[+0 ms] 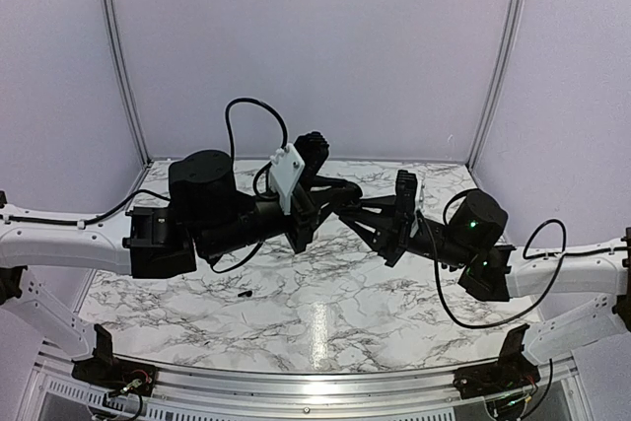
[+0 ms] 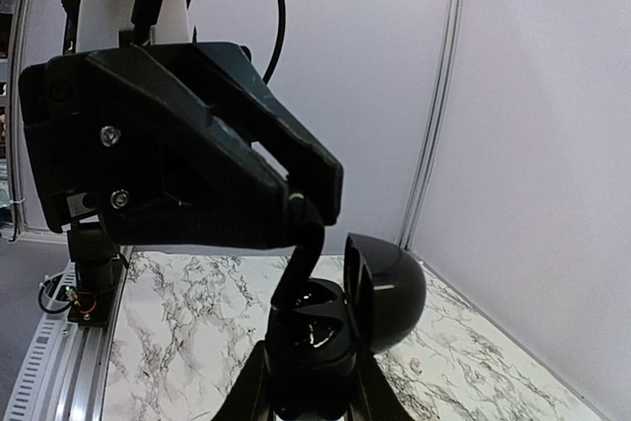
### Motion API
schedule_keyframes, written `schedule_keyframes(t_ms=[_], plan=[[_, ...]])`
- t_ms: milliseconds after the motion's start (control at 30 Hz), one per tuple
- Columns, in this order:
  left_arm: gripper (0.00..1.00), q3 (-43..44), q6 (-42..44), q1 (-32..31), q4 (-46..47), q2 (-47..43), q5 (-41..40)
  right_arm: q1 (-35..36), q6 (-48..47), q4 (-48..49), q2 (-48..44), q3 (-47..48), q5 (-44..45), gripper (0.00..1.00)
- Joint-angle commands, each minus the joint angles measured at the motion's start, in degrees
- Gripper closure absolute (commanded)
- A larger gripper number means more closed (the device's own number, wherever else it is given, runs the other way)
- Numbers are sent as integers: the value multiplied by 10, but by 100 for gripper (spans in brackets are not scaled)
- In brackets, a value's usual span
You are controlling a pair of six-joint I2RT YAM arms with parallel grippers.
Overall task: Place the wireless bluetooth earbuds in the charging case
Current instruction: Insert the right earbud into the right side groove of the charging case.
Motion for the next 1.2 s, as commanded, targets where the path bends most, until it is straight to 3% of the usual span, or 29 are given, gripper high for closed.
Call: schedule_keyframes(t_ms=[0, 467, 1167], plan=[[94, 4, 1, -3, 15, 11, -6, 5, 23, 41, 3, 30, 10, 100], [95, 1, 8, -3, 15, 16, -26, 5, 28, 52, 1, 28, -9, 100], [94, -8, 19, -6, 13, 28, -39, 5, 113, 47, 21, 54, 37, 100]])
